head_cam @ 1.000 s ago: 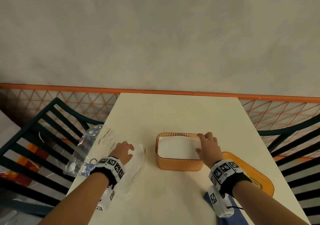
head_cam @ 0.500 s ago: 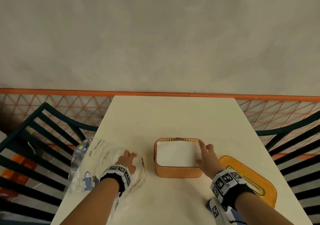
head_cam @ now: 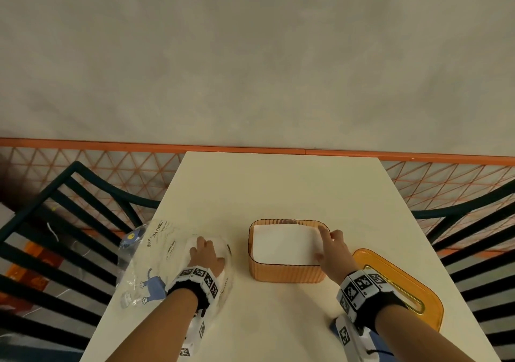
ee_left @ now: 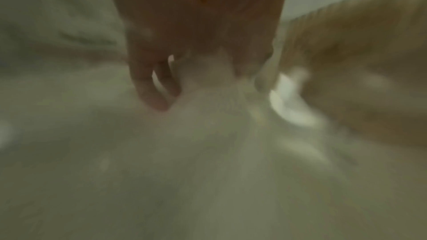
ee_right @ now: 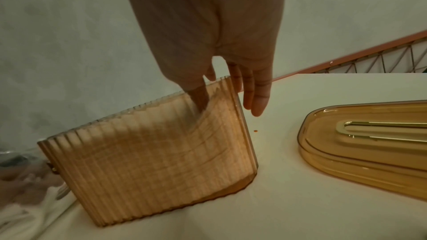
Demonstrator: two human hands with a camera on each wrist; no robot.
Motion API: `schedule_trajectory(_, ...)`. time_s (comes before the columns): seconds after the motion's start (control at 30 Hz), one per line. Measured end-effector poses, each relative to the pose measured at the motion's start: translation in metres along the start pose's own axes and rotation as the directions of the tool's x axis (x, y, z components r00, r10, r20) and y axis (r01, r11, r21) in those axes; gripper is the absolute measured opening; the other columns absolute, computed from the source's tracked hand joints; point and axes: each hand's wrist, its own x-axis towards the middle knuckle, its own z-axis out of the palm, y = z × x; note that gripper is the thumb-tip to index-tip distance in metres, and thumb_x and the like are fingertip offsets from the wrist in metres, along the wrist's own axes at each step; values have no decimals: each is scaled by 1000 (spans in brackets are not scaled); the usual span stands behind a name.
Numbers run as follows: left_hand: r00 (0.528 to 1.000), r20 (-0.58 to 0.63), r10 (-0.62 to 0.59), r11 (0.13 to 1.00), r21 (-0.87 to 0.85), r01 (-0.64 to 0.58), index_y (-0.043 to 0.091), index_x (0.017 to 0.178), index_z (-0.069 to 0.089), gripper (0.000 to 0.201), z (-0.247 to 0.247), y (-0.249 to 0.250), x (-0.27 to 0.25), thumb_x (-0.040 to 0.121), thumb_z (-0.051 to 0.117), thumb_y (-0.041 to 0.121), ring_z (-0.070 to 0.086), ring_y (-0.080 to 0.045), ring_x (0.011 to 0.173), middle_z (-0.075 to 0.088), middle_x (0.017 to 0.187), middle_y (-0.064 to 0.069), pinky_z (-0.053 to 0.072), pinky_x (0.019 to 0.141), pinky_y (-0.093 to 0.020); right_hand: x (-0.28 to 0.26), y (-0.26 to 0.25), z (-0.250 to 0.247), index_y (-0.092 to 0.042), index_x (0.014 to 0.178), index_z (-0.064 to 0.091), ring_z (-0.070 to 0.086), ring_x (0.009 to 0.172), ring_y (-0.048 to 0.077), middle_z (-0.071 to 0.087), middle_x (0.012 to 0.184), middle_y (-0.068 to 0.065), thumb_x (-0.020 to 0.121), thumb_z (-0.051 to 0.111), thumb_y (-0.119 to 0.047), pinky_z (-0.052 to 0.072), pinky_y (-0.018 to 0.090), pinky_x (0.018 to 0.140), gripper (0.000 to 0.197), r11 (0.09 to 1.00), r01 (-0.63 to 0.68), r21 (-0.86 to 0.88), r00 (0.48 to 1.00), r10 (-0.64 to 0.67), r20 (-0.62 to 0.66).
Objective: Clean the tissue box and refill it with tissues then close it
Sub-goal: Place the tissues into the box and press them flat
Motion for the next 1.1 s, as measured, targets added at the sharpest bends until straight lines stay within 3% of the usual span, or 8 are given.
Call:
schedule_trajectory(0.23, 937, -109, -333, 890, -366, 274, 0, 134, 25, 71, 1, 16, -15, 83, 65, 25, 45, -38, 117, 27, 140, -19, 42, 99, -43, -1, -1, 0, -16, 143, 19, 52, 115, 32, 33, 133, 15, 91, 52, -11, 48, 37, 97, 61, 1000, -6, -16, 1000, 6, -9)
schedule_trajectory(0.37, 964, 44, -261, 931, -252, 263, 7, 147, 16, 53, 11, 16, -25, 99, 34, 23, 24, -36, 140, 18, 150, -23, 30, 111, -50, -1, 0, -1, -15, 144, 19, 52, 115, 33, 33, 133, 16, 91, 52, -11, 47, 38, 97, 62, 1000, -7, -18, 1000, 7, 1)
schedule_trajectory(0.5, 961, 66, -268, 915, -295, 275, -1, 133, 41, 41, 5, 12, -16, 97, 41, 19, 51, -34, 122, 52, 133, -21, 42, 101, -37, -2, 0, -2, -15, 143, 20, 53, 115, 32, 32, 134, 15, 91, 53, -12, 48, 37, 98, 61, 1000, 3, -14, 1000, -3, -1)
schedule_trajectory(0.67, 966, 127, -227, 897, -360, 258, -2, 135, 41, 41, -1, 6, -23, 102, 34, 20, 45, -29, 130, 47, 140, -17, 33, 107, -31, -3, 1, -2, -14, 142, 24, 52, 116, 32, 32, 135, 15, 92, 53, -13, 47, 38, 100, 58, 1000, 4, -8, 1000, -4, 13)
schedule_trajectory(0.83, 979, 14, -204, 866, -463, 187, -6, 85, 56, 31, -6, 3, -29, 98, 40, 17, 57, -34, 88, 60, 86, -23, 42, 80, -36, -2, 2, -3, -14, 143, 23, 52, 116, 32, 31, 136, 15, 92, 53, -14, 46, 38, 100, 59, 1000, 3, -18, 1000, -2, 22)
schedule_trajectory(0.9, 978, -43, -206, 864, -477, 161, 7, 57, 37, 40, -8, 0, -29, 95, 44, 13, 43, -22, 59, 40, 59, -8, 38, 65, -33, -3, 1, -5, -15, 144, 22, 48, 120, 32, 31, 137, 15, 92, 53, -16, 45, 39, 101, 60, 1000, -4, -31, 1000, 5, 30)
schedule_trajectory(1.03, 980, 3, -198, 832, -528, 170, 10, 54, 41, 39, -23, -8, -35, 92, 47, 16, 47, -20, 51, 50, 52, -4, 54, 68, -38, -9, -6, -19, -14, 143, 29, 38, 125, 31, 32, 140, 13, 91, 54, -26, 44, 43, 100, 59, 996, 33, -83, 987, -46, -155)
schedule_trajectory(1.1, 980, 15, -196, 805, -568, 170, 9, 58, 46, 35, -30, -11, -39, 92, 48, 16, 53, -22, 48, 56, 47, -2, 55, 53, -31, -12, -16, -25, -10, 137, 40, 45, 119, 29, 42, 133, 14, 91, 55, -21, 45, 38, 96, 50, 985, 172, 15, 948, -161, -273)
